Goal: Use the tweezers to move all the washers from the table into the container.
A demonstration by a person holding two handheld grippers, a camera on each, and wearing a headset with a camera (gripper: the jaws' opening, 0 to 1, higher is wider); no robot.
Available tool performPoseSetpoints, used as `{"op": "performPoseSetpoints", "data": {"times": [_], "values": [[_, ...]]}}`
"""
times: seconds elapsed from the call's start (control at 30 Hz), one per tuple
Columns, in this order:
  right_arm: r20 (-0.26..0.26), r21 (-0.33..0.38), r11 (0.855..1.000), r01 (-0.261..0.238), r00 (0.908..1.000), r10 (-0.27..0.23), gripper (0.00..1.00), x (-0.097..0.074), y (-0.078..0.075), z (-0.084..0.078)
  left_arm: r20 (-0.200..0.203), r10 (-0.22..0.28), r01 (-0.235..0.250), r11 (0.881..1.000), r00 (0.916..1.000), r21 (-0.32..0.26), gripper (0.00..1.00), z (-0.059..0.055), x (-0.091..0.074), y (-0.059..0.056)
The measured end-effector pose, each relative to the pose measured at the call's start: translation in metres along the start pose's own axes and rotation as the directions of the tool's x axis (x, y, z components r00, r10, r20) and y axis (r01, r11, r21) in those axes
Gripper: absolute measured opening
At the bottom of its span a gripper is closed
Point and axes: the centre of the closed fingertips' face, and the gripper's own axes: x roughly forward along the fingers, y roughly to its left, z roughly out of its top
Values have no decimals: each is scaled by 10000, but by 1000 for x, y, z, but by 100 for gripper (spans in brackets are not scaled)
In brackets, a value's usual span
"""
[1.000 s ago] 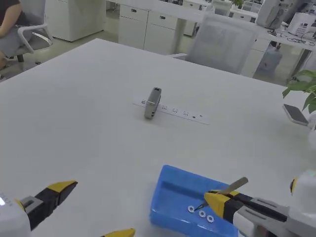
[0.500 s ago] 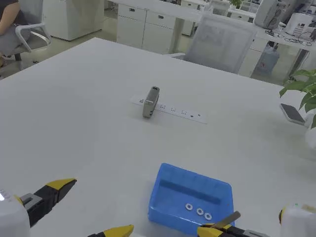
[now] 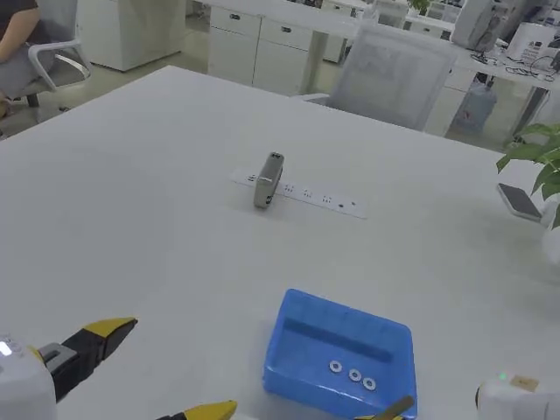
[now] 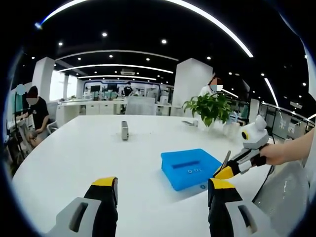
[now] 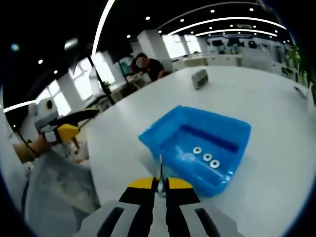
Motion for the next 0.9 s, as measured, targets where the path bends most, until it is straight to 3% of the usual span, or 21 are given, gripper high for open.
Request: {"op": "performPoseSetpoints", "data": {"times": [0.23,0.43,0.53,0.67,0.73,0.8,0.83,0.9], "values": [[-384,-803,9968,-11,9993,-20,4,2,7,-2,-11,12,-12,10000,10000,-6,75,0,0,0],[-823,-2164,9762,-153,9966,-26,5,6,16,-4,-89,-4,5,10000,10000,66,75,-2,0,0],[-1038,-2902,9566,-253,9946,-51,6,8,22,-6,-88,20,-19,10000,10000,78,75,-2,0,0],[-1347,-4054,9136,-326,9906,-244,5,9,27,-9,-92,10,-9,10000,10000,78,75,-2,0,0],[-1510,-4774,8776,-439,9880,-328,5,9,32,-11,-102,14,-13,10000,9999,96,75,-2,0,0],[-1531,-4921,8693,-466,9876,-337,5,8,34,-12,-99,21,-20,10000,9999,88,74,-2,0,1],[-1542,-5235,8507,-474,9872,-398,5,8,34,-14,-85,34,-34,10000,10000,82,74,-2,0,1],[-1562,-5411,8396,-479,9867,-444,5,7,35,-15,-87,31,-30,10000,10000,70,74,-2,0,1]]}}
